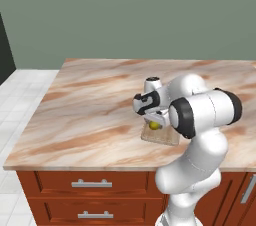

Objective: Retrieve a lemon from the fridge and place it on the cutting board with the fish.

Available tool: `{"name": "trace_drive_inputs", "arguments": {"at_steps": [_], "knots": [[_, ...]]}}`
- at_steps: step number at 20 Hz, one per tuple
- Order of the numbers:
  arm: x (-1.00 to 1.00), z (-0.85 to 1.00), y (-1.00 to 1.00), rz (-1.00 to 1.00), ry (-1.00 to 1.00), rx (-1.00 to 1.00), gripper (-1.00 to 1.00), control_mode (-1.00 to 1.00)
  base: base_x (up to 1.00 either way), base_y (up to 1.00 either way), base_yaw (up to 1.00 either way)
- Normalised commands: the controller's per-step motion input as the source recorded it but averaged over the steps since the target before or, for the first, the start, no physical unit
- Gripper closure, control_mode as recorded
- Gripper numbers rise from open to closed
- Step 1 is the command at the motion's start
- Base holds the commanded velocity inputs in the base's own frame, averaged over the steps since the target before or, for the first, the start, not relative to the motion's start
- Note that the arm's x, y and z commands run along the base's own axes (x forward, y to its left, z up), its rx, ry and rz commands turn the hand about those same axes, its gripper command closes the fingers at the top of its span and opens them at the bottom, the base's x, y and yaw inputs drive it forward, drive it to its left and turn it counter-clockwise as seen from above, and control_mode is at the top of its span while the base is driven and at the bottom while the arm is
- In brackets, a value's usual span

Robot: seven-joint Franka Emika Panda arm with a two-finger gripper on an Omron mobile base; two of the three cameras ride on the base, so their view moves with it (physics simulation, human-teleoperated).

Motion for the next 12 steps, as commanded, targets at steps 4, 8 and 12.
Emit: {"name": "trace_drive_inputs", "arguments": {"at_steps": [4, 8, 12], "knots": [[-0.16, 0.55, 0.00, 0.00, -0.04, -0.09, -1.00, -1.00, 0.00, 0.00, 0.00], [-0.32, 0.86, 0.00, 0.00, -0.11, -0.11, -1.00, -1.00, 0.00, 0.00, 0.00], [-0.50, 1.00, 0.00, 0.00, -0.04, -0.10, -1.00, -1.00, 0.00, 0.00, 0.00]]}}
